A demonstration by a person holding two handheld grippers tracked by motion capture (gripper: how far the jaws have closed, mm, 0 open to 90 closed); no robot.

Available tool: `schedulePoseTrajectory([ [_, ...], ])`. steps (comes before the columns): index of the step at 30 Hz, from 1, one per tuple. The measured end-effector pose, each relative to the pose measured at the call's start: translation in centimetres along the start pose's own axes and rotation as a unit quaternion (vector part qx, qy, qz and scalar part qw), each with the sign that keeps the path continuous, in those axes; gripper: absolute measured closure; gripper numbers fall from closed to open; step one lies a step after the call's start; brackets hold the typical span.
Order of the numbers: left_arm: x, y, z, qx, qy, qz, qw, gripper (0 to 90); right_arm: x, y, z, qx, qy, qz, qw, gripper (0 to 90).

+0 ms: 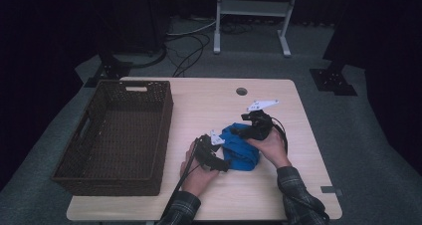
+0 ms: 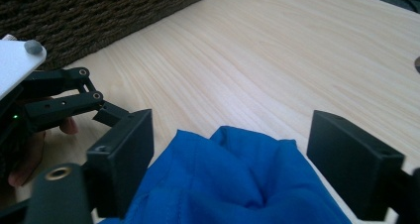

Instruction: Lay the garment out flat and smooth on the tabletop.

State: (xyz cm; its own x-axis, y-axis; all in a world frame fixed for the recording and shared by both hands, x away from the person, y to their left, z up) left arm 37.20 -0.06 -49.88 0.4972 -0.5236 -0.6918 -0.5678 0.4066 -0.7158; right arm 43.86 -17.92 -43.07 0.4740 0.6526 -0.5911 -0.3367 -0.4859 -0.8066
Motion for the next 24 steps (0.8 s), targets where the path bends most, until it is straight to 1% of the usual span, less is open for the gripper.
schedulePoseTrajectory([
  [2, 0.0, 0.0, 0.0, 0.0, 0.0, 0.0, 1.0, 0.2, 0.3, -0.1, 0.1, -0.004, -0.001, 0.006, 1.0, 23.0],
  [5, 0.0, 0.0, 0.0, 0.0, 0.0, 0.0, 1.0, 0.2, 0.8, -0.2, 0.2, -0.006, -0.005, 0.014, 0.9999, 25.7],
  [11, 0.0, 0.0, 0.0, 0.0, 0.0, 0.0, 1.0, 0.3, 1.3, -0.6, 0.3, -0.006, -0.011, 0.018, 0.9998, 32.5],
  [15, 0.0, 0.0, 0.0, 0.0, 0.0, 0.0, 1.0, 0.3, 1.6, -0.8, 0.4, -0.007, -0.022, 0.024, 0.9995, 37.9],
  [17, 0.0, 0.0, 0.0, 0.0, 0.0, 0.0, 1.0, 0.3, 1.9, -0.8, 0.5, -0.006, -0.027, 0.026, 0.9993, 38.5],
  [19, 0.0, 0.0, 0.0, 0.0, 0.0, 0.0, 1.0, 0.3, 2.2, -0.8, 0.5, -0.009, -0.029, 0.028, 0.9991, 40.3],
  [24, 0.0, 0.0, 0.0, 0.0, 0.0, 0.0, 1.0, 0.3, 2.6, -1.0, 0.6, -0.009, -0.036, 0.031, 0.9988, 43.0],
])
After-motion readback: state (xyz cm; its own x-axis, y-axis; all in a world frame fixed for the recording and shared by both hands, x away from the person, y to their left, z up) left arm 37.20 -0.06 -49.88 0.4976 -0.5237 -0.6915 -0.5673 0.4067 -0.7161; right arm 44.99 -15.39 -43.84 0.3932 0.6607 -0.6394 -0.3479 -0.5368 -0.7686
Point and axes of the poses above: each handheld gripper's, and its own axes: x roughly forward along the jaws, y roughly out of its underside, z roughly to its left, the point moved 2 cm from there along x, roughly forward along the jaws, and after that the axes turned 7 degrees about -x, right-handed, at the moved point
